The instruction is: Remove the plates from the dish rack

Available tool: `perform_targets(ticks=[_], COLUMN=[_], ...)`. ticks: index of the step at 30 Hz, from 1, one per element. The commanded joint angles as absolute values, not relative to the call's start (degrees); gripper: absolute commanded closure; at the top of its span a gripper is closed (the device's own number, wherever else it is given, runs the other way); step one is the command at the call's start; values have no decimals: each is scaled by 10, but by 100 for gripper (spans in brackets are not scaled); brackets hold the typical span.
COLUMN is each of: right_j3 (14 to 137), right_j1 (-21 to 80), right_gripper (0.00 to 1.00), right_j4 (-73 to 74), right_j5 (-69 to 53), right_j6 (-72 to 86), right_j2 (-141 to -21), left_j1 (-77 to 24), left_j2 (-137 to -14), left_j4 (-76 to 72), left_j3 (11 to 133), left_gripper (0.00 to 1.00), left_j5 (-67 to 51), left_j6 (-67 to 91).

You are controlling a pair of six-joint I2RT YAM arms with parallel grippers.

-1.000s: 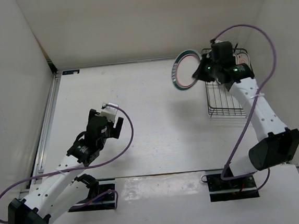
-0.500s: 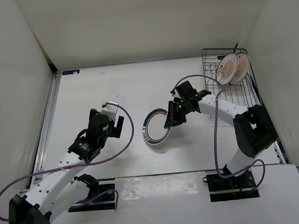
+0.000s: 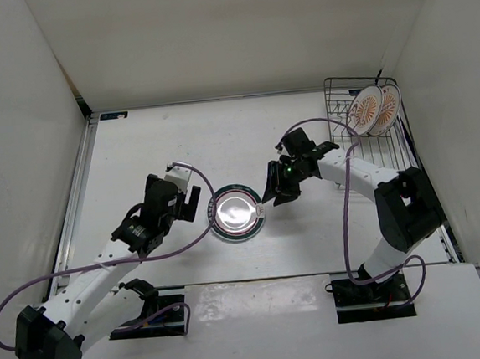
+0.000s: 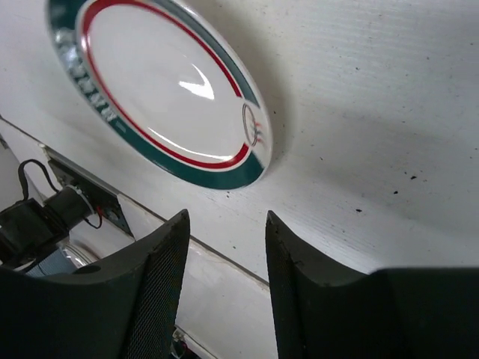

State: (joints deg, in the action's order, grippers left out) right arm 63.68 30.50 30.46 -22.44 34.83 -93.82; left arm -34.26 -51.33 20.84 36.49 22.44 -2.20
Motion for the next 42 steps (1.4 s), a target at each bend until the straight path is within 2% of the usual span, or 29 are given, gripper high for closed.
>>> perform_targets(ticks=[1,3,5,6,8,9,13,17,19,21,23,24,28,32,34,39,42], right_j3=[650,654,660,665,671,672,714,893,1013,1104,1135,1156,1127,1085,1086,1177,1172], right_j1=[308,310,310,311,312,312,306,284,251,193,159,110,30,-25,-30,-50,-70], right_gripper=[51,51,58,75,94,100,100,100,100,89,78,76,53,51,44,36,34], right_j4=[328,331,335,337,349,352,400,556,585,618,621,618,553,494,463,498,494], right_j5=[-211,-209,-214,-215,-213,-208,-157,-72,-15,-3,22,29,137,173,171,207,215], right_j6=[345,343,331,330,323,323,289,207,178,178,190,219,275,273,243,197,191], right_j2=[-940,-940,-941,-943,-944,-945,-939,-949,-964,-987,-999,-1011,-1013,-1017,-1033,-1122,-1137], left_j1=[-344,-344,-344,-344,-344,-344,-344,-344,-344,-344,-345,-345,-344,-345,-344,-344,-345], left_j2=[-516,-526,-531,-536,-542,-544,-555,-562,-569,-578,-583,-582,-572,-559,-556,-555,-554], left_j4=[215,217,224,226,230,230,242,250,250,257,261,265,269,272,276,282,283], left_j3=[386,388,393,394,396,397,400,410,414,417,422,422,424,425,426,433,434], left_gripper=[0,0,0,0,0,0,0,0,0,0,0,0,0,0,0,0,0], left_j5=[212,212,207,203,198,196,191,189,188,185,183,183,189,200,200,201,200], left_j6=[-11,-10,-6,-5,-4,-4,-4,13,14,16,17,18,18,18,16,13,11])
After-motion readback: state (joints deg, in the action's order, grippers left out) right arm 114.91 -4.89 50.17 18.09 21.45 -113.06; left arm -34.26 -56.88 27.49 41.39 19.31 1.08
